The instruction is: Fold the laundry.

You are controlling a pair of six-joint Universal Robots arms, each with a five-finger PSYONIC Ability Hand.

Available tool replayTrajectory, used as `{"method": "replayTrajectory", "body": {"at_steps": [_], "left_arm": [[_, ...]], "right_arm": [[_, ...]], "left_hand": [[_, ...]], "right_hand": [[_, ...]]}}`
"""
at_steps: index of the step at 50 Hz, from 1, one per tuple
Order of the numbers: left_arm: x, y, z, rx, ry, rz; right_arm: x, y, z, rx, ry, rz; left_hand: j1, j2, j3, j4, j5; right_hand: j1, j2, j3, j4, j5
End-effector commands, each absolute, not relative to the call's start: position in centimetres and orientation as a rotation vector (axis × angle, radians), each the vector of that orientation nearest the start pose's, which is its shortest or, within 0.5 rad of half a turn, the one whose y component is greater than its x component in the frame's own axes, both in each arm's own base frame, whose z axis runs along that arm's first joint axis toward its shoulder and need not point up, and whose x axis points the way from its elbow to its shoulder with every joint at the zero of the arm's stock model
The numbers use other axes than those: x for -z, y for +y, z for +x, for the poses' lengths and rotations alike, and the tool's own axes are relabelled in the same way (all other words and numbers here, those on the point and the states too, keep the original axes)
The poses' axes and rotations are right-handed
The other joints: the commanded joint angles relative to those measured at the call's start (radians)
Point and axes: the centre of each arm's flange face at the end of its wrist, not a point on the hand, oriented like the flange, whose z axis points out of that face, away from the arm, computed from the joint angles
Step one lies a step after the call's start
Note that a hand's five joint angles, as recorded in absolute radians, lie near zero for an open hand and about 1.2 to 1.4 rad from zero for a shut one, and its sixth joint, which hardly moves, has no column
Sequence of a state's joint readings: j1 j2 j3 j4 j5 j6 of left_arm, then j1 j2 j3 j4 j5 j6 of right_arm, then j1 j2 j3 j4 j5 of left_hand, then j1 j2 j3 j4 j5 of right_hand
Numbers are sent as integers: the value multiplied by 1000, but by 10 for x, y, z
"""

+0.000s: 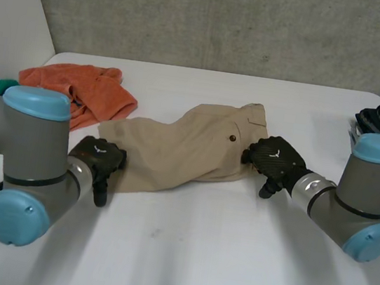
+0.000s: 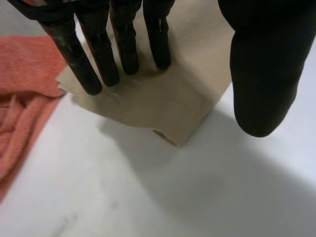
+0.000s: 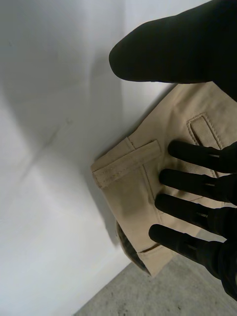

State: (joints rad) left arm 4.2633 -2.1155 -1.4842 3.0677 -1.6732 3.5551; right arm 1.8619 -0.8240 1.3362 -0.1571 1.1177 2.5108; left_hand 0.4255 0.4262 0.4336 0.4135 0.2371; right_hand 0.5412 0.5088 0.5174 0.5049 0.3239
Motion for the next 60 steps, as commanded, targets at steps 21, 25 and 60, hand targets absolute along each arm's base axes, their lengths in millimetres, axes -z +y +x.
{"method": "replayTrajectory", "body": {"at_steps": [21,25,60], "left_arm": [[-132,-307,-296,1686,2069,1155],[-131,-313,-298,1692,2058,1145],[-242,-264,-273,1826,2398,1023]], "right_arm": [[-104,-357,311,1923,1895,-1393],[-106,-361,313,1954,1887,-1364],[-241,-354,312,2024,1803,-1136]], "left_hand": [[208,207,200,220,221],[410,409,402,422,424],[-126,-127,-134,-114,-113]], "right_hand": [[226,259,250,263,269],[244,276,268,280,287],[855,887,879,891,898]]}}
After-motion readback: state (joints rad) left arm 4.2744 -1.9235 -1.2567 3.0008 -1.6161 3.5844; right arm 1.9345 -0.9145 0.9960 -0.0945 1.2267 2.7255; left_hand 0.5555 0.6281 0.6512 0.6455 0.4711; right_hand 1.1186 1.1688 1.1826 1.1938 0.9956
